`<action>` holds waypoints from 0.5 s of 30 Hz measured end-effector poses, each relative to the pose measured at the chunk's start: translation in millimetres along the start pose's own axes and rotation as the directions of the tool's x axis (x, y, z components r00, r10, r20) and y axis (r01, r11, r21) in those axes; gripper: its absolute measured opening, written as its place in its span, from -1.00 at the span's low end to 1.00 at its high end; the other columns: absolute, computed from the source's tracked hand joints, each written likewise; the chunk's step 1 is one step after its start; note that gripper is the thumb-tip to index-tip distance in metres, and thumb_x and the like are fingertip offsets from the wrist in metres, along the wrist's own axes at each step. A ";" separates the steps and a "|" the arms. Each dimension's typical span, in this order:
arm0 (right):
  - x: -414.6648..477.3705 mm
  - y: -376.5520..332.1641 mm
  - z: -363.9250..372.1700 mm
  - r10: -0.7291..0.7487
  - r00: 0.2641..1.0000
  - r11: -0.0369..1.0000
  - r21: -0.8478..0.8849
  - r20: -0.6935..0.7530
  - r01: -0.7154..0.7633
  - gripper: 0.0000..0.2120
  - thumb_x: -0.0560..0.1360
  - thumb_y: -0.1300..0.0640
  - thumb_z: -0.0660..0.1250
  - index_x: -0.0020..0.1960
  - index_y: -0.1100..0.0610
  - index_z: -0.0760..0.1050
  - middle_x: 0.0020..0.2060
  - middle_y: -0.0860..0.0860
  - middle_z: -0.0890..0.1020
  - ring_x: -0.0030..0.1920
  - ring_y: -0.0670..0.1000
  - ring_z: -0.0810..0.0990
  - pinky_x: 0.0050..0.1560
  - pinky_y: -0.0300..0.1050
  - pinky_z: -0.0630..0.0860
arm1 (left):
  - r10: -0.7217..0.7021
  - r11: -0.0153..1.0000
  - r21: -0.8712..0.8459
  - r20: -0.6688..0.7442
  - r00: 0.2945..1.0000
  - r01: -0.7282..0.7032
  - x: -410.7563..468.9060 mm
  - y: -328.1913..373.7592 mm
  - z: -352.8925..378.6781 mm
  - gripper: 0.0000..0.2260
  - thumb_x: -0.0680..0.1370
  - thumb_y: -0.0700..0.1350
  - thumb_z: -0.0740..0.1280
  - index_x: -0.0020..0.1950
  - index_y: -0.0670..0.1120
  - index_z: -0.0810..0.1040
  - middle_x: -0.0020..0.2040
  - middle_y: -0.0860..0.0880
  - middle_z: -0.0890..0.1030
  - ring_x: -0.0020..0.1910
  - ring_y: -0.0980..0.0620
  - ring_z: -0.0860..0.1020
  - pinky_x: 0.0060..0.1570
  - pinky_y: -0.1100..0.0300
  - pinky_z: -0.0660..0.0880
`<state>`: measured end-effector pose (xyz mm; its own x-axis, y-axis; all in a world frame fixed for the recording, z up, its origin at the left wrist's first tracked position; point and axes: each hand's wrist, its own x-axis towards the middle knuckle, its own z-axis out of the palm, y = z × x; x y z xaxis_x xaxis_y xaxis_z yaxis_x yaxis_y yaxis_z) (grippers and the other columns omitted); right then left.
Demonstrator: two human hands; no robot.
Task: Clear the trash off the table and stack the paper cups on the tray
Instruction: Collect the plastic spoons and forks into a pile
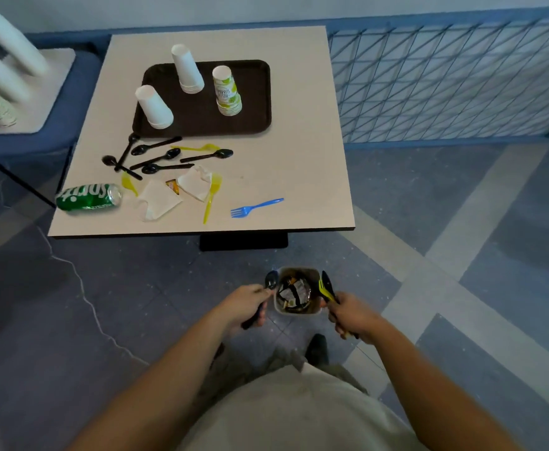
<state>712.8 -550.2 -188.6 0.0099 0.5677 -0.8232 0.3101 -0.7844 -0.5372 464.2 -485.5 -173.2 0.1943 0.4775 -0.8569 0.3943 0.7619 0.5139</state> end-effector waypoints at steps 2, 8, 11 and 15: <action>8.5 10.0 -15.2 0.031 1.000 0.998 -0.058 -0.001 -0.031 -0.84 0.67 0.20 0.16 0.12 0.17 0.50 -0.31 0.09 0.44 -0.46 -0.04 0.36 -0.47 -0.17 0.34 | -0.008 0.998 0.065 -0.035 0.999 0.010 7.0 -3.4 18.7 -0.80 0.74 -0.06 0.21 0.05 -0.11 0.55 -0.31 -0.02 0.39 -0.46 0.09 0.33 -0.48 0.21 0.28; 45.1 30.1 -29.7 0.215 0.976 0.974 0.072 0.033 -0.216 -0.79 0.64 0.11 0.14 0.02 0.18 0.51 -0.42 0.05 0.40 -0.50 -0.03 0.30 -0.49 -0.22 0.23 | -0.147 0.989 0.003 -0.165 0.975 0.150 30.4 -2.7 56.6 -0.73 0.73 -0.08 0.14 -0.03 -0.12 0.58 -0.34 -0.04 0.36 -0.44 0.03 0.30 -0.44 0.18 0.21; 77.9 41.4 -21.7 0.254 0.967 0.967 0.028 0.018 -0.254 -0.83 0.61 0.23 0.12 0.03 0.23 0.48 -0.41 0.10 0.41 -0.51 -0.01 0.34 -0.50 -0.21 0.28 | -0.149 0.988 0.018 -0.142 0.979 0.153 47.6 -0.7 65.3 -0.72 0.73 -0.15 0.17 -0.13 -0.15 0.53 -0.38 -0.05 0.43 -0.44 0.02 0.39 -0.40 0.14 0.36; 127.9 59.2 -9.0 0.254 0.967 0.964 -0.077 -0.013 -0.254 -0.79 0.61 0.30 0.13 0.06 0.31 0.53 -0.33 0.17 0.53 -0.45 0.02 0.48 -0.48 -0.14 0.43 | -0.138 0.980 0.127 -0.121 0.983 0.153 97.7 -10.7 65.6 -0.72 0.71 -0.13 0.23 -0.15 -0.16 0.57 -0.36 -0.08 0.54 -0.36 -0.01 0.53 -0.18 0.04 0.49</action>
<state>741.0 -521.8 -324.0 0.1002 0.3533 -0.9301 0.3698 -0.8811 -0.2949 538.0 -475.7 -265.1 0.0274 0.4172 -0.9084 0.5304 0.7642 0.3670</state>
